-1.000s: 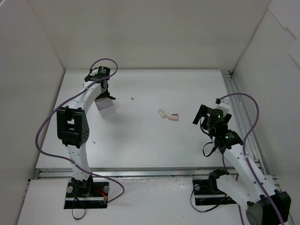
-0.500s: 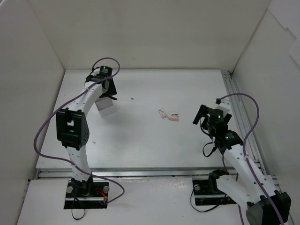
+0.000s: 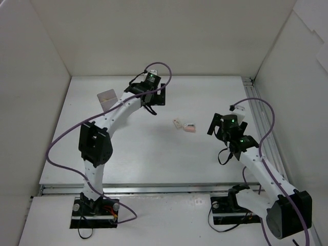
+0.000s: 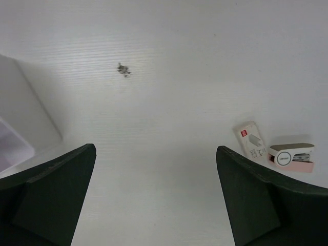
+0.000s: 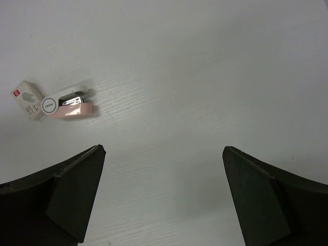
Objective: Sort the stationery into containers
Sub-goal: Pick up the stationery from the center of the board.
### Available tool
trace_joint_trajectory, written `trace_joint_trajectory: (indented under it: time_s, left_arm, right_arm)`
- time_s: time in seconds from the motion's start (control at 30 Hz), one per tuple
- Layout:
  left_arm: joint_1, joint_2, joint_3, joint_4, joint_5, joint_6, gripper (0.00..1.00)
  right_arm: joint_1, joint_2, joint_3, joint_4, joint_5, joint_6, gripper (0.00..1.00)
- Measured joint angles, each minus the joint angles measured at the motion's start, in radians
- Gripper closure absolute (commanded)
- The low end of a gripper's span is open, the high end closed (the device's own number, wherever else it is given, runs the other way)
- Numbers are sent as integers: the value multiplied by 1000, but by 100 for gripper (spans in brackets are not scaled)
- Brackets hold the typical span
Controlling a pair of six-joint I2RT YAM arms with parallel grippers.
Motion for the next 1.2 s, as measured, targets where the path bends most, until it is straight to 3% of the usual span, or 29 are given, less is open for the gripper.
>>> trace_joint_trajectory:
  time_s: [0.2, 0.53, 0.8, 0.87, 0.97, 1.0, 1.1, 1.2]
  left_arm:
    - [-55, 196, 91, 5, 88, -15, 0]
    - [-150, 365, 238, 42, 202, -109, 0]
    - [-155, 446, 247, 50, 171, -271, 1]
    - [-155, 467, 259, 45, 146, -301, 3]
    - [-157, 470, 285, 33, 120, -339, 17]
    - [-160, 471, 291, 28, 106, -346, 27]
    - [-169, 475, 294, 14, 56, -356, 34]
    - [-182, 480, 294, 3, 20, -356, 35]
  right_arm:
    - [0, 2, 1, 7, -10, -5, 2]
    - [0, -1, 1, 14, -27, -8, 2]
    - [0, -47, -4, 22, -30, -9, 2]
    - [0, -56, -9, 21, -29, -9, 2]
    - [0, -60, -13, 22, -30, -9, 2]
    - [0, -60, -13, 22, -30, -8, 2]
    - [0, -60, -13, 22, -30, -8, 2]
    - [0, -60, -13, 22, -29, -8, 2]
